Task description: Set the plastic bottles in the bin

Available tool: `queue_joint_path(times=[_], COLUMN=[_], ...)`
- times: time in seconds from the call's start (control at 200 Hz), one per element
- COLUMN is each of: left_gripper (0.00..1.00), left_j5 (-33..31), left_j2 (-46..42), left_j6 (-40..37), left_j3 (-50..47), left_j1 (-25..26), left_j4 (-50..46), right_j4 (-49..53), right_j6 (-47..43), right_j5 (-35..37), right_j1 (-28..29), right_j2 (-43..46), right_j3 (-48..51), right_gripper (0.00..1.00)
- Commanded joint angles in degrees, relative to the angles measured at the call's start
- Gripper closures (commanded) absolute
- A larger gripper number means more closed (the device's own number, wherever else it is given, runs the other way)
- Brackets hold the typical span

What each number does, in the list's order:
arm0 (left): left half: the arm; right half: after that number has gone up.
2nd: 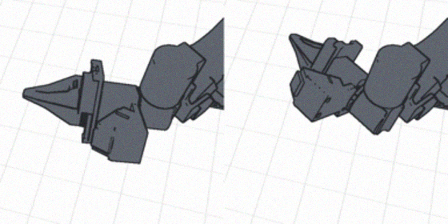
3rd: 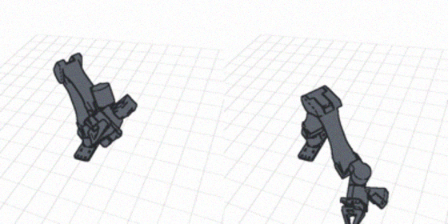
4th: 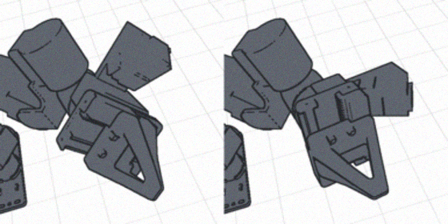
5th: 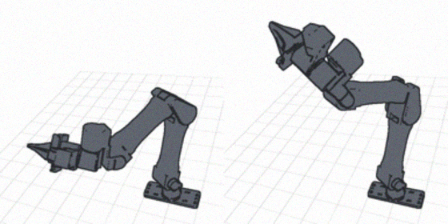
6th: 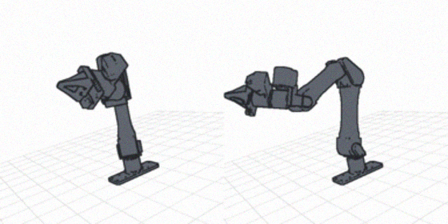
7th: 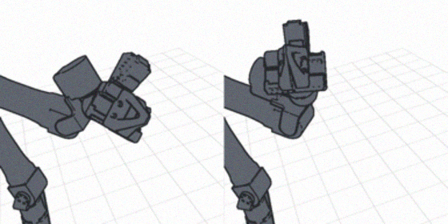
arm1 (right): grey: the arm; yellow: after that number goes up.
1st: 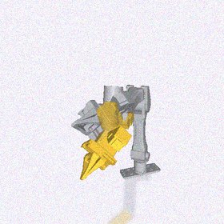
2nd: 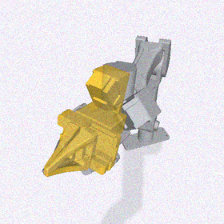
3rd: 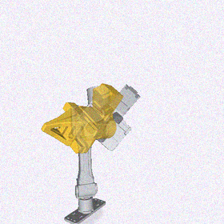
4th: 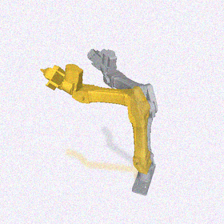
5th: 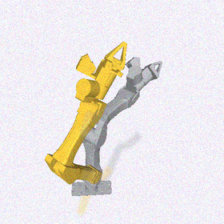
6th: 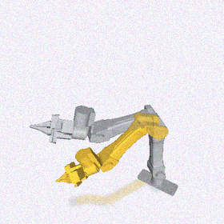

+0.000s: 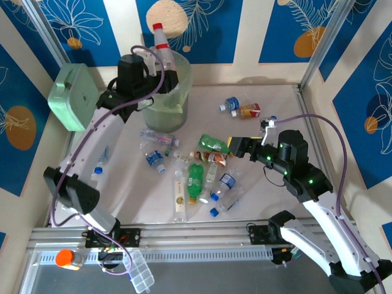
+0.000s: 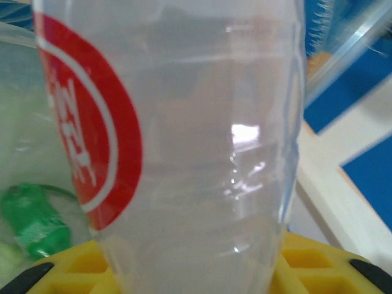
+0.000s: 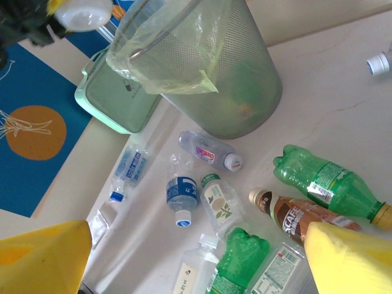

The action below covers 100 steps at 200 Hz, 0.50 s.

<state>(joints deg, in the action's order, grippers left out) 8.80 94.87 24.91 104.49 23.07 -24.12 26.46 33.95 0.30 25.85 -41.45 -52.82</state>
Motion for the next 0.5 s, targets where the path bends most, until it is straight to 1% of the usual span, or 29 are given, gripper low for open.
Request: queue_joint_path(times=[0.0,0.105,0.25,0.39,0.495], left_gripper=[0.58,0.56,0.56,0.56,0.54], left_j5=[-8.0,-9.7,-12.7,-11.58,-10.3], left_j2=[5.5,10.21,15.5,18.6,20.3], left_j6=[-2.03,-4.06,-6.58,-5.64,-5.08], left_j3=[6.98,9.86,12.14,10.9,9.81], left_j1=[-1.36,-1.62,-2.56,-3.89,-3.91], left_j4=[-4.67,-2.99,-3.3,-2.92,-2.7], right_j4=[1.31,1.79,2.13,2.35,1.93], right_j6=[-2.32,-3.08,-2.74,-2.88,-3.43], right_j5=[1.32,1.37,-0.05,0.05,0.01], right_j1=[-0.36,-0.57,-1.09,-1.24,-1.42], right_j2=[0.23,0.32,0.43,0.37,0.09], right_j3=[0.25,0.38,0.56,1.16,1.79], right_gripper=[0.1,0.1,0.1,0.1,0.1])
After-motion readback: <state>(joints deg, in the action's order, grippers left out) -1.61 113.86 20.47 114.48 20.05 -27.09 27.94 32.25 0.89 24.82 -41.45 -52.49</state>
